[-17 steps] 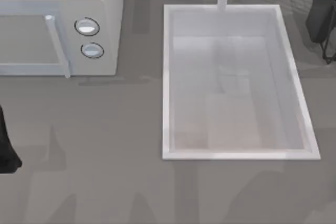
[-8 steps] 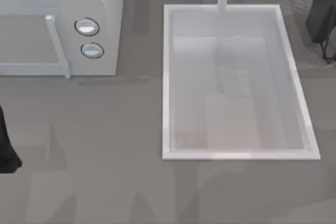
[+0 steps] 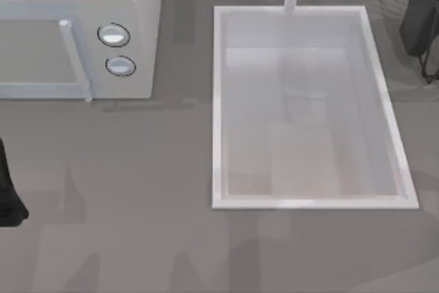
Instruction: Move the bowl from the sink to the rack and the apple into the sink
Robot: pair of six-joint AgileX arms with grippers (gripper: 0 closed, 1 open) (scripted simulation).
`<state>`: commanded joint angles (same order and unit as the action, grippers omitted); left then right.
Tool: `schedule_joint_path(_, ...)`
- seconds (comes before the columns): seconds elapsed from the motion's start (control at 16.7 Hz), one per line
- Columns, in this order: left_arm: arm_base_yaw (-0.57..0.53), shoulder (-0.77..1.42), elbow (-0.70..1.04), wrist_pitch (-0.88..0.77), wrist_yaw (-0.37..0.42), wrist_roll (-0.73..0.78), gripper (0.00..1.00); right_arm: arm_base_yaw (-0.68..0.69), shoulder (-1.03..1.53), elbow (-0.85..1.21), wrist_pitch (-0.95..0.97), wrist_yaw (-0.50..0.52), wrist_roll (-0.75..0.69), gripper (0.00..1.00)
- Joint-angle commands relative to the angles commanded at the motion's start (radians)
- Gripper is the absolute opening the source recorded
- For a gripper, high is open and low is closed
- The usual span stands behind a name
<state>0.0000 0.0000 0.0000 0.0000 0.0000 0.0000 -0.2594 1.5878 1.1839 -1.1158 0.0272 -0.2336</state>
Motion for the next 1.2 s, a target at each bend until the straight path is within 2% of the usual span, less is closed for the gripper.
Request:
schedule_joint_path(0.24, 0.000, 0.000, 0.000, 0.000, 0.000, 0.000, 1.00, 0.042, 0.021, -0.010, 0.084, 0.033, 0.011, 0.00)
schedule_joint_path(0.48, 0.000, 0.000, 0.000, 0.000, 0.000, 0.000, 1.00, 0.143, 0.046, -0.050, 0.303, 0.111, 0.038, 0.00)
schedule_joint_path(0.78, 0.000, 0.000, 0.000, 0.000, 0.000, 0.000, 1.00, 0.320, 0.073, -0.125, 0.683, 0.240, 0.085, 0.00)
schedule_joint_path(1.2, 0.000, 0.000, 0.000, 0.000, 0.000, 0.000, 1.00, 0.609, 0.072, -0.277, 1.319, 0.444, 0.166, 0.00)
